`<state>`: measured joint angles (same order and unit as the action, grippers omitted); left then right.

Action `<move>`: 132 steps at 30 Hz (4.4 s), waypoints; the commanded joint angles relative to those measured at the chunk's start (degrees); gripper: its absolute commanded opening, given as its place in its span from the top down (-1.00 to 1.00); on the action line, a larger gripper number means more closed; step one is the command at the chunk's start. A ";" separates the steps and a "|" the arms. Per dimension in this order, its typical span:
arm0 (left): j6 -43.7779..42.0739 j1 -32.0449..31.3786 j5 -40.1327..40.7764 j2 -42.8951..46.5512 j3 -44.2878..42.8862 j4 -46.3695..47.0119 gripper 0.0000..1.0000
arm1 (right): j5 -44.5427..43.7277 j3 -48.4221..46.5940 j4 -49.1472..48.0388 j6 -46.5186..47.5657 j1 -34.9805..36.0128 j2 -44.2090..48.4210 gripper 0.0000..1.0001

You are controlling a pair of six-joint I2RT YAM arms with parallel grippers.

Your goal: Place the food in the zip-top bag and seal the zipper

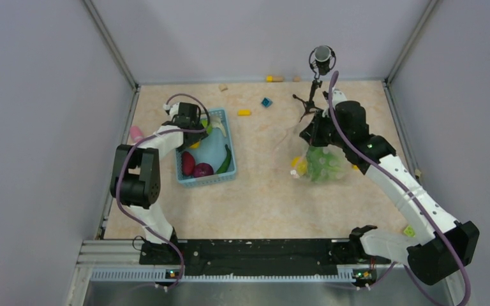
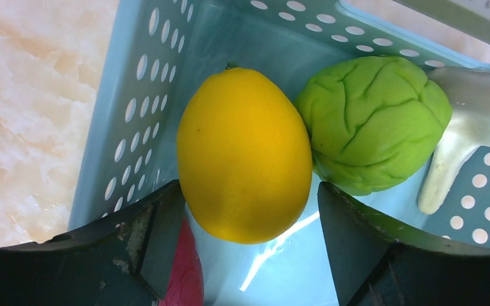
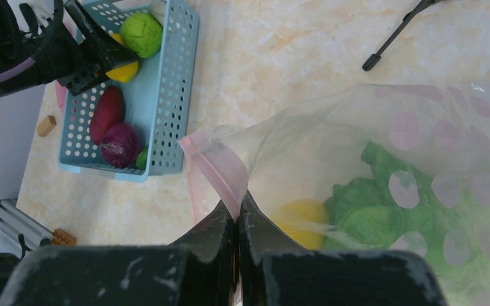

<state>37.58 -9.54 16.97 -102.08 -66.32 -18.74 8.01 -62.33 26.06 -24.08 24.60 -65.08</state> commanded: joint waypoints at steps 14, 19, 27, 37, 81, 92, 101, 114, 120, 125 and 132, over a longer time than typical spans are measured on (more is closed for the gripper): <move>-0.38 0.14 -0.06 0.18 -2.35 -0.56 0.01 | -0.54 -0.03 -2.08 1.01 0.36 2.39 1.00; -0.42 -0.15 -1.08 5.29 -0.06 -1.40 0.28 | -0.32 -0.11 -2.14 0.99 0.36 2.47 1.00; -1.30 -2.13 -4.06 20.19 6.26 0.36 0.49 | 0.88 -0.14 -2.15 0.74 0.34 2.98 1.00; -15.39 -12.58 -43.35 35.27 14.09 20.46 0.56 | 2.74 -0.21 -2.08 0.68 0.36 2.93 1.00; -30.99 -38.63 -39.28 13.75 -5.87 9.62 -0.63 | 12.65 3.55 -10.10 -4.17 0.36 8.74 1.00; -29.69 -38.71 -40.02 22.29 -1.20 12.59 -0.96 | 11.27 3.61 -9.78 -4.16 0.29 9.09 1.00; -27.13 -38.62 -24.60 32.40 5.20 13.75 -0.97 | 11.38 3.51 -9.55 -4.22 0.28 9.14 1.00; -19.40 -38.19 -11.18 23.75 4.28 8.60 -0.55 | 12.02 3.33 -9.38 -4.17 0.27 8.77 1.00; -18.46 -38.18 -15.72 19.49 2.04 8.34 0.03 | 11.84 3.26 -9.17 -3.97 0.34 8.64 1.00; -18.38 -38.21 -18.91 18.28 -0.62 6.81 1.00 | 11.58 3.09 -8.57 -3.23 0.28 8.41 1.00; -20.28 -38.20 -21.58 25.15 -1.63 10.62 1.00 | -2.27 -4.36 4.24 2.52 0.32 3.78 1.00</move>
<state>18.72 -47.75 -1.98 -83.11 -65.39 -12.60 14.87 -59.96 24.25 -25.50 24.60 -58.92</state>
